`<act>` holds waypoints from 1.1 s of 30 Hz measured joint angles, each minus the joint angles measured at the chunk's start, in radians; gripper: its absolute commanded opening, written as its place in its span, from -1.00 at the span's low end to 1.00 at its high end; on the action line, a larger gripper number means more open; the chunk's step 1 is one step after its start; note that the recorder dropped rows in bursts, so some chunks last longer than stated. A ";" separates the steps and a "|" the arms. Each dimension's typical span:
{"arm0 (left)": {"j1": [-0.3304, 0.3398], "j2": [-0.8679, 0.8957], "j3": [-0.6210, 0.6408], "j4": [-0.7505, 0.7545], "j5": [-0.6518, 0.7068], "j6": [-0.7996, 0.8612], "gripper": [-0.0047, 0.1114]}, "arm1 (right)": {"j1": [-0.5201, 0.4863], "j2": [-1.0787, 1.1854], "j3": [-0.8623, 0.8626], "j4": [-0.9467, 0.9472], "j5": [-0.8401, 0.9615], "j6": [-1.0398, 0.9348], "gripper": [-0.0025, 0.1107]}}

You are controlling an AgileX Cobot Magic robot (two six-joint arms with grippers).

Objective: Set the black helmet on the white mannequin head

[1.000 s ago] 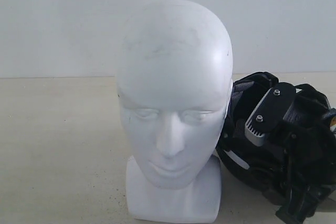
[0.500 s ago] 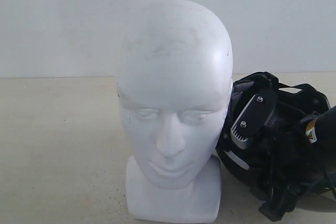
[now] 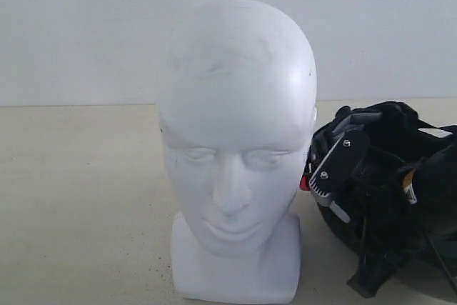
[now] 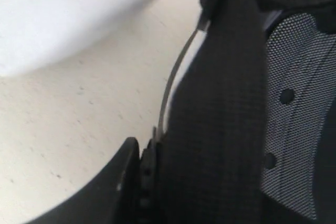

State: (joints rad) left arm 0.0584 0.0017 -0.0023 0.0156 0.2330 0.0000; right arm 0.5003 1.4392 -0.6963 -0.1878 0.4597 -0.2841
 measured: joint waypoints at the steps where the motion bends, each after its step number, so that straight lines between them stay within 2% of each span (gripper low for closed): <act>1: 0.000 0.000 0.000 0.000 0.000 0.000 -0.84 | 0.000 -0.005 0.000 -0.050 0.014 0.043 -0.96; 4: 0.000 0.000 0.000 0.000 0.000 0.000 -0.84 | 0.000 -0.060 0.000 -0.283 0.103 0.284 -0.96; 10: 0.000 0.000 0.000 0.000 0.000 0.000 -0.84 | -0.002 -0.210 0.001 -0.407 0.150 0.341 -0.96; 23: 0.000 0.000 0.000 0.000 0.000 0.000 -0.84 | -0.002 -0.403 -0.242 -0.482 0.219 0.374 -0.96; 33: 0.000 0.000 0.000 0.000 -0.006 0.000 -0.84 | -0.002 -0.402 -0.263 -0.480 0.193 0.399 -0.96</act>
State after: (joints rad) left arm 0.0584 0.0017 -0.0023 0.0156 0.2266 0.0000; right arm 0.4985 1.0369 -0.9596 -0.6683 0.6527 0.1149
